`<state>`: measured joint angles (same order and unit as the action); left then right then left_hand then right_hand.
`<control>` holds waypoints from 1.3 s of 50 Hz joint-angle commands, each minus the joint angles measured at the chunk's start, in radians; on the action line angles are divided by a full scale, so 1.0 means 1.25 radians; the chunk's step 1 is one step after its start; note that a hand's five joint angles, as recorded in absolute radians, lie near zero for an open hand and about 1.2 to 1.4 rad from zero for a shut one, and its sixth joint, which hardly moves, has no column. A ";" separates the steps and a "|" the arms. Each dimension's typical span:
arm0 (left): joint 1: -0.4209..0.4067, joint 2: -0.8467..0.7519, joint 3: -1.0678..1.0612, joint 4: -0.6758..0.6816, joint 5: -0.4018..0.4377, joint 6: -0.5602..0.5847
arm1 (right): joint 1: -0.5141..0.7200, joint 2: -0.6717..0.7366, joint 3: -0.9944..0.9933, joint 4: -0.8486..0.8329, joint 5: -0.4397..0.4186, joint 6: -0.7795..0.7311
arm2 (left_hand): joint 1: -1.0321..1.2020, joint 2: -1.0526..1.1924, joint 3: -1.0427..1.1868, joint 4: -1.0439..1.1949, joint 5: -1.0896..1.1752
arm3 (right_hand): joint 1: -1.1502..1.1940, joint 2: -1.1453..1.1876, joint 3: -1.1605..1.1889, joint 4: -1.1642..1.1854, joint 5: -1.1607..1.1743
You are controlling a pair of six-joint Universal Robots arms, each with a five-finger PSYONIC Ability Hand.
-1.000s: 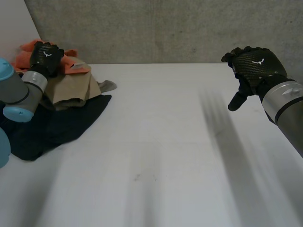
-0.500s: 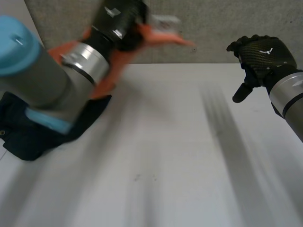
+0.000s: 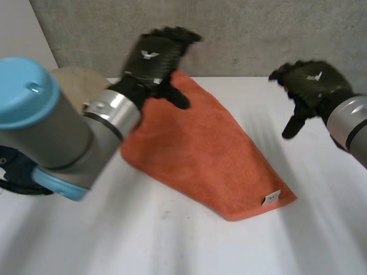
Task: Fold the laundry.
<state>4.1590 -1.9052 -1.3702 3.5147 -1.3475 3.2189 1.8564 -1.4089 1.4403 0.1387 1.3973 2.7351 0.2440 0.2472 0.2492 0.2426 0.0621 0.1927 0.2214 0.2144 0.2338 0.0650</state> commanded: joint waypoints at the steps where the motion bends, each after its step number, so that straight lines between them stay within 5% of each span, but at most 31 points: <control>1: 0.186 -0.049 -0.046 -0.013 0.013 0.253 | 0.011 0.059 0.032 0.136 0.001 -0.072 | 0.072 0.069 0.068 0.073 0.078 | -0.015 -0.037 -0.032 -0.047 -0.052; 12: 0.234 -0.232 -0.002 -0.178 0.069 0.373 | 0.115 0.105 0.184 -0.043 -0.006 0.081 | 0.126 0.123 0.122 0.127 0.132 | -0.009 -0.032 -0.026 -0.042 -0.046; 20: 0.234 -0.296 0.041 -0.176 0.079 0.374 | 0.201 0.203 0.198 -0.144 0.001 0.215 | 0.138 0.135 0.134 0.139 0.144 | 0.024 0.001 0.007 -0.009 -0.013; 32: 0.225 -0.253 0.009 -0.119 0.073 0.353 | 0.250 0.318 0.118 -0.205 0.085 0.223 | 0.138 0.135 0.134 0.139 0.144 | 0.210 0.187 0.192 0.177 0.172; 35: 0.225 -0.236 -0.008 -0.119 0.073 0.348 | 0.253 0.347 0.093 -0.205 0.106 0.218 | 0.138 0.135 0.134 0.139 0.144 | 0.378 0.355 0.361 0.345 0.340; 37: 0.224 -0.219 -0.022 -0.119 0.073 0.347 | 0.253 0.354 0.081 -0.209 0.119 0.218 | 0.135 0.133 0.131 0.136 0.141 | 0.945 0.922 0.928 0.912 0.908; 38: 0.224 -0.214 -0.027 -0.119 0.073 0.347 | 0.253 0.352 0.079 -0.210 0.124 0.218 | 0.133 0.130 0.129 0.134 0.139 | 0.963 0.940 0.945 0.930 0.925; 46: 0.233 -0.183 -0.046 -0.117 0.074 0.339 | 0.243 0.161 0.112 -0.235 0.112 0.184 | 0.112 0.109 0.108 0.113 0.118 | 0.963 0.940 0.945 0.930 0.925; 52: 0.257 -0.195 -0.029 -0.108 0.078 0.299 | 0.240 0.031 0.087 -0.099 0.058 0.048 | 0.030 0.027 0.026 0.031 0.036 | 0.963 0.940 0.945 0.930 0.925; 65: 0.262 -0.265 0.001 -0.004 0.084 0.242 | 0.244 -0.096 -0.007 0.047 0.036 0.000 | 0.020 0.018 0.016 0.021 0.026 | 0.963 0.940 0.945 0.930 0.925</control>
<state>4.4967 -2.1898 -1.3831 3.4454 -1.2465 3.5400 2.1609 -1.4684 1.4696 0.1587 1.4424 2.7293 0.3006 0.2784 0.2789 0.2749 0.0880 0.9869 1.1762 1.1801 1.1839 0.9832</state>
